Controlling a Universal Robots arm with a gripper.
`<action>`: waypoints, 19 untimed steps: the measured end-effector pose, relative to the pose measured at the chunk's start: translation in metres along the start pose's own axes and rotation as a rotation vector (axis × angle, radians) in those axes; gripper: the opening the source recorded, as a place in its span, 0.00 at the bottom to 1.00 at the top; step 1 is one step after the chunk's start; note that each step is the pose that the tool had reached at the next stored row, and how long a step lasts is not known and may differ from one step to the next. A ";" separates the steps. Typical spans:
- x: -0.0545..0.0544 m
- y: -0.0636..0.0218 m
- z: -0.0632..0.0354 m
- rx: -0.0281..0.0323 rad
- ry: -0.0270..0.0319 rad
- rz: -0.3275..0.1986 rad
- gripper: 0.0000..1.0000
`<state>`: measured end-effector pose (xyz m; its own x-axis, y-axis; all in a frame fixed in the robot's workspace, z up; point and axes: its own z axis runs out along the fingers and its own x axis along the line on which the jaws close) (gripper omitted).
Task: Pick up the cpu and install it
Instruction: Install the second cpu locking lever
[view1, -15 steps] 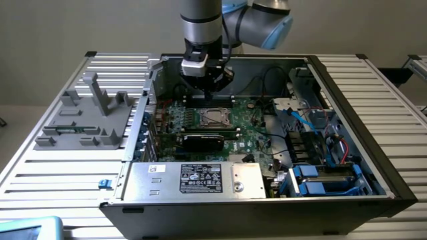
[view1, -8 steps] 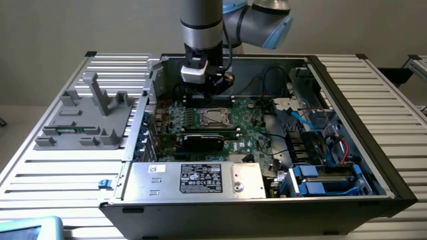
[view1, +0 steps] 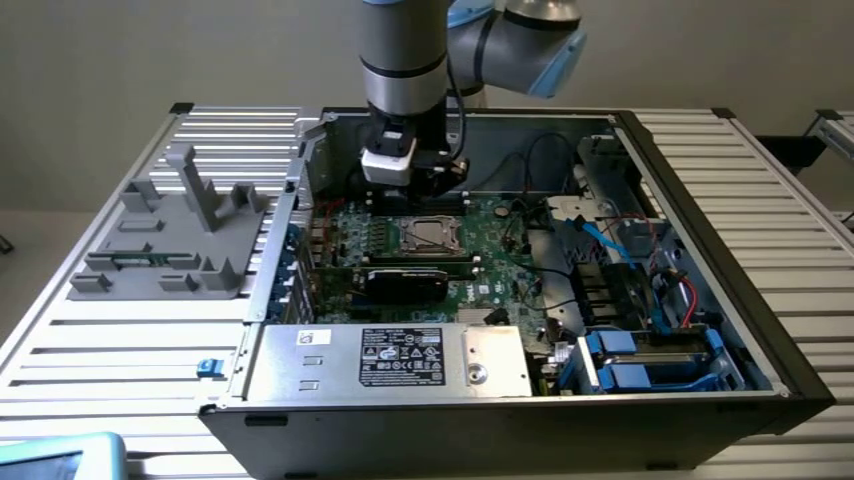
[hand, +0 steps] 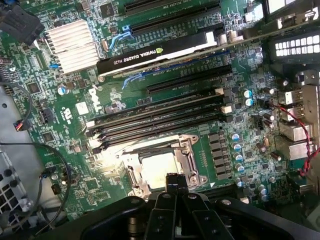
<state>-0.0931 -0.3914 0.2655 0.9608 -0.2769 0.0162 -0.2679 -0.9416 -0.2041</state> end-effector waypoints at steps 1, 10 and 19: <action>0.000 0.0015 0.0003 0.0071 -0.0021 0.001 0.11; -0.002 0.0094 0.0083 0.0221 -0.0057 0.005 0.11; 0.002 0.0250 0.0057 0.0610 -0.0196 0.011 0.11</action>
<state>-0.0974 -0.4144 0.2548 0.9593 -0.2824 -0.0054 -0.2738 -0.9250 -0.2634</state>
